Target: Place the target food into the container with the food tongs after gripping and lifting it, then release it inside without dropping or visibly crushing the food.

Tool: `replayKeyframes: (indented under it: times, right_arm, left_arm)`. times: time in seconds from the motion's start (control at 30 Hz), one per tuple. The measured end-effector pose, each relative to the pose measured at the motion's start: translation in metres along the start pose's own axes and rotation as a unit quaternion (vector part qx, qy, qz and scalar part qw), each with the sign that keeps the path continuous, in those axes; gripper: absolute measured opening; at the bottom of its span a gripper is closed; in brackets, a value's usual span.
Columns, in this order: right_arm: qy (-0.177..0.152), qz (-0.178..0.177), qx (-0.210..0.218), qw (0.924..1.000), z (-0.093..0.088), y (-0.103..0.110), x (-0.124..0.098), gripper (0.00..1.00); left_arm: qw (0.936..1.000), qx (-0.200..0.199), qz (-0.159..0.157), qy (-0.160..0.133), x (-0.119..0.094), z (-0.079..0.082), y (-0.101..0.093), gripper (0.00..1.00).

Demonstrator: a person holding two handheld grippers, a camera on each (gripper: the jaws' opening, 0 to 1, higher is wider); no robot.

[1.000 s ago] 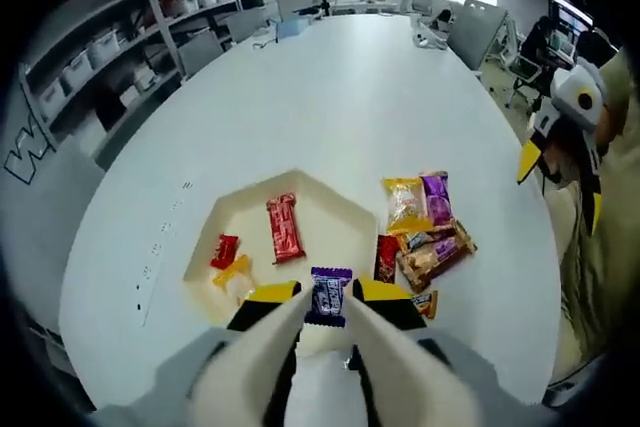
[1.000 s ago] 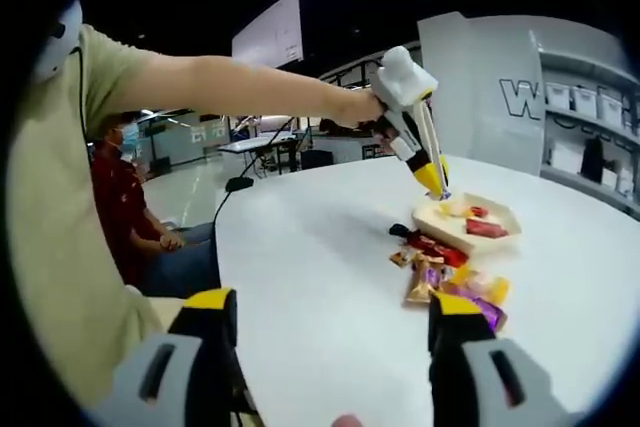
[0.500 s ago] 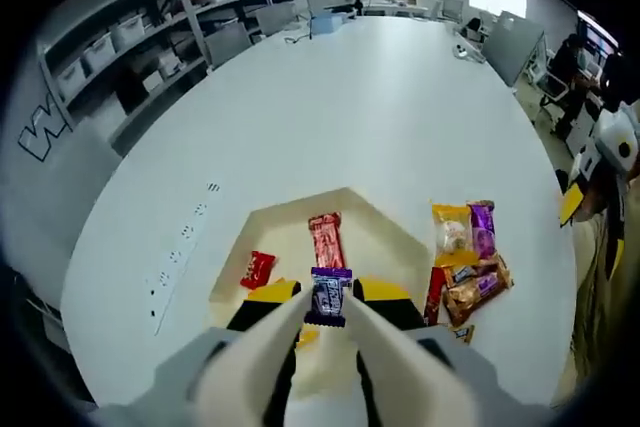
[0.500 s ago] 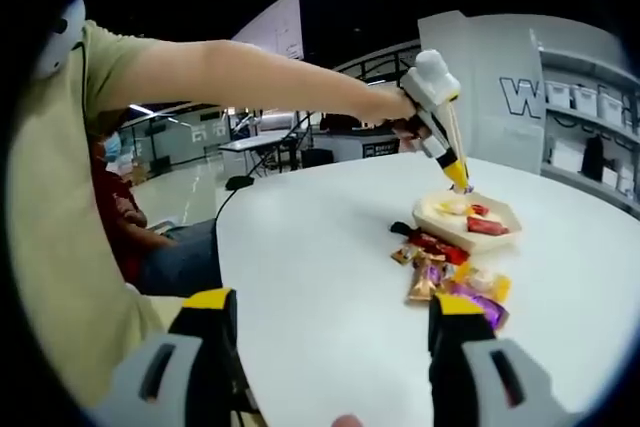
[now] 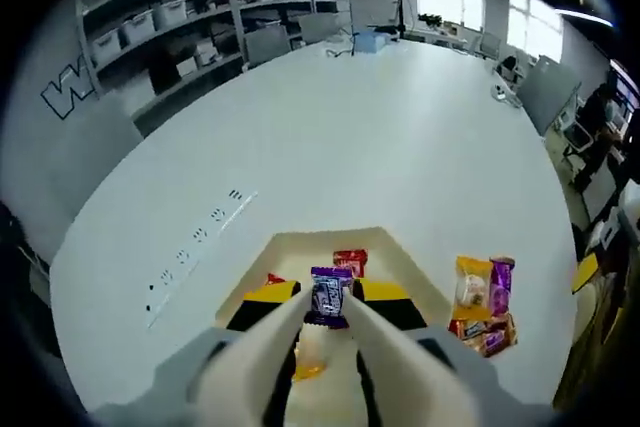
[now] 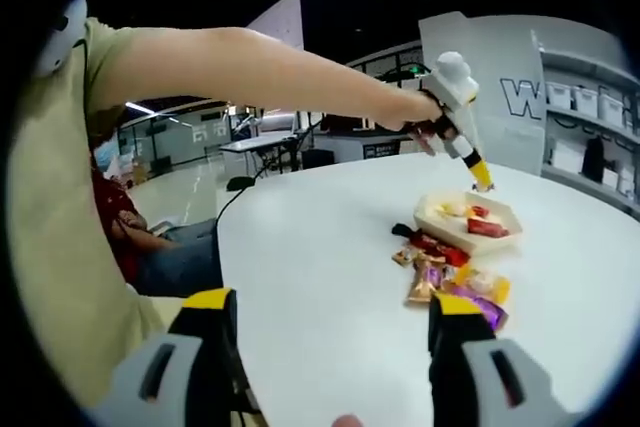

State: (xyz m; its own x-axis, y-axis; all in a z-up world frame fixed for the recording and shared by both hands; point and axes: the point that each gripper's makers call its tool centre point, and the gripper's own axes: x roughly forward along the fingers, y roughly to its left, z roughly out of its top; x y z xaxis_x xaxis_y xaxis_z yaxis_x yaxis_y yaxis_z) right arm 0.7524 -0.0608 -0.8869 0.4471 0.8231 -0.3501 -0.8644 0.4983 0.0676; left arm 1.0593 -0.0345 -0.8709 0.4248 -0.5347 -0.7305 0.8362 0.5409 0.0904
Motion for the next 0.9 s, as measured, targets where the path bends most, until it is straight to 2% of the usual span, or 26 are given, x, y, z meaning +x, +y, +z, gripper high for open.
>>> replayKeyframes:
  times: [0.2,0.37,0.9]
  right_arm:
    - [0.000,0.003,0.000,1.0000,0.000,0.002,0.003,0.77]
    - [-0.001,0.002,-0.001,1.0000,0.001,0.001,0.001,0.77]
    - [0.000,0.000,0.002,1.0000,-0.001,-0.001,-0.001,0.77]
  left_arm:
    - [0.9999,0.008,0.007,0.002,0.004,0.005,-0.005,0.20]
    - [0.9998,0.012,0.012,0.011,0.008,0.004,-0.003,0.20]
    - [0.9996,0.018,0.022,0.004,0.011,0.010,0.001,0.21]
